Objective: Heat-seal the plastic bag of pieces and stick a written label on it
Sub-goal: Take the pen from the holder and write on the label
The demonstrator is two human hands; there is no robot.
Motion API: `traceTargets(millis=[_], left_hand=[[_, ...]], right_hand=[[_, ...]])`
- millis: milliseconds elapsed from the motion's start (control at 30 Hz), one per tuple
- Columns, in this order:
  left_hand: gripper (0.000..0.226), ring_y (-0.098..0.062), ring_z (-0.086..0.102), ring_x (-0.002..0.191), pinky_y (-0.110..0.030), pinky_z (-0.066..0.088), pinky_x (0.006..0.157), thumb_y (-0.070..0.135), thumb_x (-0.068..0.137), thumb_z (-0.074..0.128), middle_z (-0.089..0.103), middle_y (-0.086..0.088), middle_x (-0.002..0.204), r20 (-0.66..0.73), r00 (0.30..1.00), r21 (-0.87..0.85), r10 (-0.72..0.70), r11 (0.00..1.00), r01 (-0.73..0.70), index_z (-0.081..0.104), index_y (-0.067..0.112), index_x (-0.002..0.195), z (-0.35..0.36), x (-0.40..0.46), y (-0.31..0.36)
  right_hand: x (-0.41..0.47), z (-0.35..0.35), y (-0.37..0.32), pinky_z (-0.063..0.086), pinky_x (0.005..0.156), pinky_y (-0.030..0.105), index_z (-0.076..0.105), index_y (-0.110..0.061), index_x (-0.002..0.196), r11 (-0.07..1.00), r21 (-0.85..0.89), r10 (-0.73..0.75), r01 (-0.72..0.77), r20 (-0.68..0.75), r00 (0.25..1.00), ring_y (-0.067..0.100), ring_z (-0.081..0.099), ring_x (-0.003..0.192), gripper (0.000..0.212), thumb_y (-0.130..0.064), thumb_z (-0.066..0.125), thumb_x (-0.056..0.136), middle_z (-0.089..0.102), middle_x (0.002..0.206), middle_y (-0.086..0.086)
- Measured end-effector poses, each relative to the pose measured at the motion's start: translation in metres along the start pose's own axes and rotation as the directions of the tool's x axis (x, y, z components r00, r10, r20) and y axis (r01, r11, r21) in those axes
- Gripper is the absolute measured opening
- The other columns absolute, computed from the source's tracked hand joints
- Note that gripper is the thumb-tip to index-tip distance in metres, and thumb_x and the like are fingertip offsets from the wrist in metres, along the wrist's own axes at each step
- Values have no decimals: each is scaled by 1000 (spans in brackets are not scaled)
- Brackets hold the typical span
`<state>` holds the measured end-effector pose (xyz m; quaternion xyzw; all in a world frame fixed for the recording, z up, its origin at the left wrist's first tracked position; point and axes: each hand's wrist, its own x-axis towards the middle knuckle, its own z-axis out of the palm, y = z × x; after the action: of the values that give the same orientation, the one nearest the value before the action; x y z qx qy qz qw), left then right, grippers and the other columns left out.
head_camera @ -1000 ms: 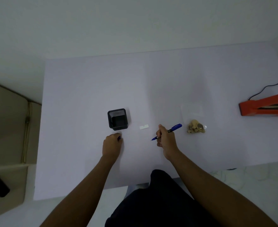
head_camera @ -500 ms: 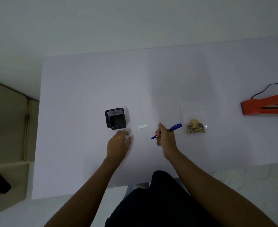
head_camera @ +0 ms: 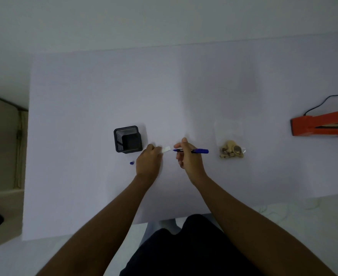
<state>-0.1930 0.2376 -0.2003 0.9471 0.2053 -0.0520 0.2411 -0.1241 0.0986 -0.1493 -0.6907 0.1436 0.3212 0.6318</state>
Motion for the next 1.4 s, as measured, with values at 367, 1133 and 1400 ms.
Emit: traceTargets(millis=[367,1133,1400], left_hand=[[17,-24,59,66,-39,57,61,15,96,55,60,-7,83,21,998,7,-67,998,67,68,9,86,5,7,3],[4,-22,59,70,-38,56,63,12,92,63,62,-8,87,39,999,-55,8,998,-6,66,9,92,2,8,3],[16,-22,64,77,-34,56,68,16,90,66,66,-7,95,69,997,-77,20,997,-15,69,10,104,0,7,-1]], right_hand=[[28,2,18,55,83,26,66,-11,103,822,-430,-372,373,89,924,15,64,88,12,-18,57,98,69,97,2],[52,-3,41,49,74,33,60,-20,104,455,-680,-369,574,442,817,16,50,88,44,14,53,78,63,94,-3],[49,-1,42,46,73,27,61,-22,101,525,-655,-337,544,427,839,16,51,84,34,7,50,85,62,89,0]])
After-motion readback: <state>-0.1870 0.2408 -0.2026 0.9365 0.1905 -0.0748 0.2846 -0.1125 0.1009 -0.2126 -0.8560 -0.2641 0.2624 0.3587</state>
